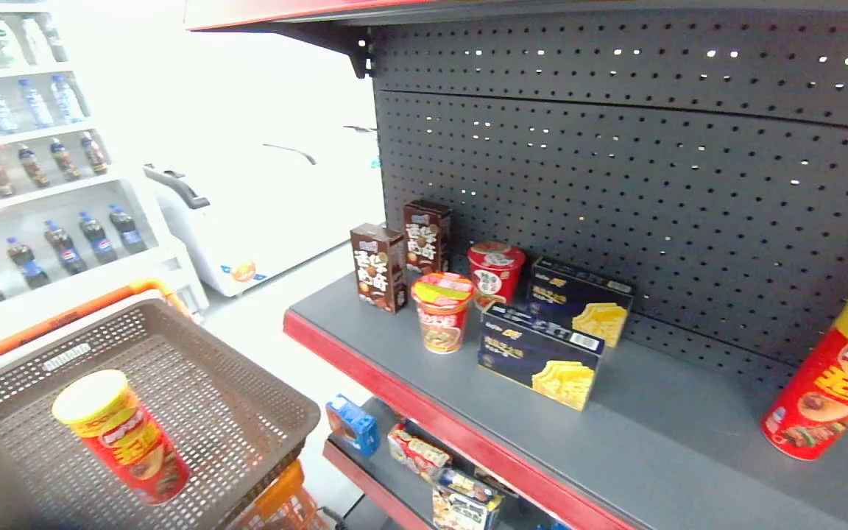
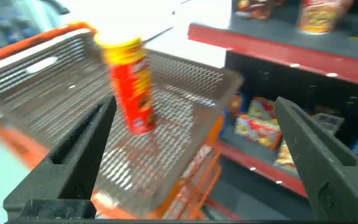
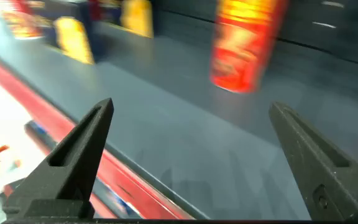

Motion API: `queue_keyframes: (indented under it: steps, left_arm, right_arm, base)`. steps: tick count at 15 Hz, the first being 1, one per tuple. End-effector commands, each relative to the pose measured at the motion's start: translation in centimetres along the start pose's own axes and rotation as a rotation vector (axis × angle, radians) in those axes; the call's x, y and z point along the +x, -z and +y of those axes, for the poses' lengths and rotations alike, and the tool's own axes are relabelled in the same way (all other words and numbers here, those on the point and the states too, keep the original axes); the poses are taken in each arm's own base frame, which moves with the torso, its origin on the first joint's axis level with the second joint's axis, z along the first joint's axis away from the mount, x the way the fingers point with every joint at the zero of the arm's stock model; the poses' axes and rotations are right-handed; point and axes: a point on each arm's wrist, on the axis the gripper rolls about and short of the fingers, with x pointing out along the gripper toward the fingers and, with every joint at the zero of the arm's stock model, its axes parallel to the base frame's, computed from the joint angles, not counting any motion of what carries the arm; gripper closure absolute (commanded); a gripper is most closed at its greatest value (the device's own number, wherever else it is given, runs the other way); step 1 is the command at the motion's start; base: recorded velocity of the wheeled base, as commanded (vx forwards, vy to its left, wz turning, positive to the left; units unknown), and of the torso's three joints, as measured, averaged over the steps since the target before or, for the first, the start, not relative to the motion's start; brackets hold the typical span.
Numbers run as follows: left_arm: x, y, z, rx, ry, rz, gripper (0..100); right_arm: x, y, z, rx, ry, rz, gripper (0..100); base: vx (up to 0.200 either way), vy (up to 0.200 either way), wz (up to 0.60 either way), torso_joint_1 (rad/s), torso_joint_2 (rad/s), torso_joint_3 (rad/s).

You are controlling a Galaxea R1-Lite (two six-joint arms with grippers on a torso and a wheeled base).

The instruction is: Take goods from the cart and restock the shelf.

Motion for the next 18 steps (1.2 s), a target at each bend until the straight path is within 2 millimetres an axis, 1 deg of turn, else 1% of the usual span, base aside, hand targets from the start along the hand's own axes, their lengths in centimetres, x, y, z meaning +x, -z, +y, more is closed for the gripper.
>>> queue_keyframes:
  steps: [1, 6, 7, 8, 9, 10, 11, 12, 13, 14, 15, 16, 17, 18]
  left_arm:
    - [0.0, 0.0, 0.0, 0.003, 0.001, 0.001, 0]
    - [0.0, -0.1, 0.0, 0.006, -0.002, -0.008, 0]
    - [-0.4, -1.5, 0.0, 0.03, 0.006, -0.057, 0]
    - [-0.7, -8.1, 0.1, 0.101, 0.006, -0.071, 0]
    - [0.6, -12.0, 0.2, 0.093, -0.008, 0.022, 0]
    - [2.2, -14.7, 0.3, 0.087, -0.038, 0.093, 0]
    - [5.3, -16.5, 0.6, 0.089, -0.065, 0.222, 0]
    - [6.3, -16.7, 0.6, 0.093, -0.061, 0.257, 0]
    - [9.3, -16.5, 0.8, 0.103, -0.039, 0.361, 0]
    - [10.1, -16.3, 0.7, 0.098, -0.021, 0.386, 0]
    - [11.6, -15.9, 0.5, 0.093, 0.026, 0.415, 0]
    - [13.5, -15.3, 0.5, 0.095, 0.041, 0.474, 0]
    - [15.8, -14.7, 0.7, 0.073, 0.058, 0.509, 0]
    - [17.6, -13.5, 1.4, 0.044, 0.098, 0.56, 0]
  right_arm:
    - [0.0, 0.0, 0.0, 0.0, 0.001, 0.001, 0]
    - [0.0, 0.0, 0.0, 0.006, 0.001, 0.001, 0]
    - [0.0, 0.0, 0.0, 0.003, 0.0, 0.001, 0]
    - [0.0, 0.0, 0.0, 0.004, 0.0, 0.001, 0]
    - [0.0, 0.0, 0.0, 0.004, 0.0, 0.0, 0]
    - [0.0, 0.0, 0.0, 0.004, 0.0, 0.0, 0]
    - [0.0, 0.0, 0.0, 0.004, 0.0, 0.001, 0]
    - [0.0, 0.0, 0.0, 0.004, 0.0, 0.001, 0]
    - [0.0, 0.0, 0.0, 0.004, 0.0, 0.001, 0]
    - [0.0, 0.0, 0.0, 0.004, 0.0, 0.0, 0]
    - [0.0, 0.0, 0.0, 0.004, 0.0, 0.0, 0]
    - [0.0, 0.0, 0.0, 0.004, 0.0, 0.0, 0]
    - [0.0, 0.0, 0.0, 0.004, 0.0, 0.001, 0]
    - [0.0, 0.0, 0.0, 0.004, 0.0, 0.0, 0]
  base:
    - [0.0, 0.0, 0.6, 0.002, 0.0, 0.002]
    - [0.0, 0.0, 0.6, 0.001, 0.01, 0.002]
    - [0.0, 0.0, 0.0, 0.0, 0.0, 0.0]
    - [0.0, 0.0, 0.0, 0.0, 0.0, 0.0]
    - [0.0, 0.0, 0.0, 0.0, 0.0, 0.0]
    - [0.0, 0.0, 0.0, 0.0, 0.0, 0.0]
    - [0.0, 0.0, 0.0, 0.0, 0.0, 0.0]
    - [0.0, 0.0, 0.0, 0.0, 0.0, 0.0]
    - [0.0, 0.0, 0.0, 0.0, 0.0, 0.0]
    - [0.0, 0.0, 0.0, 0.0, 0.0, 0.0]
    - [0.0, 0.0, 0.0, 0.0, 0.0, 0.0]
    - [0.0, 0.0, 0.0, 0.0, 0.0, 0.0]
    - [0.0, 0.0, 0.0, 0.0, 0.0, 0.0]
    - [0.0, 0.0, 0.0, 0.0, 0.0, 0.0]
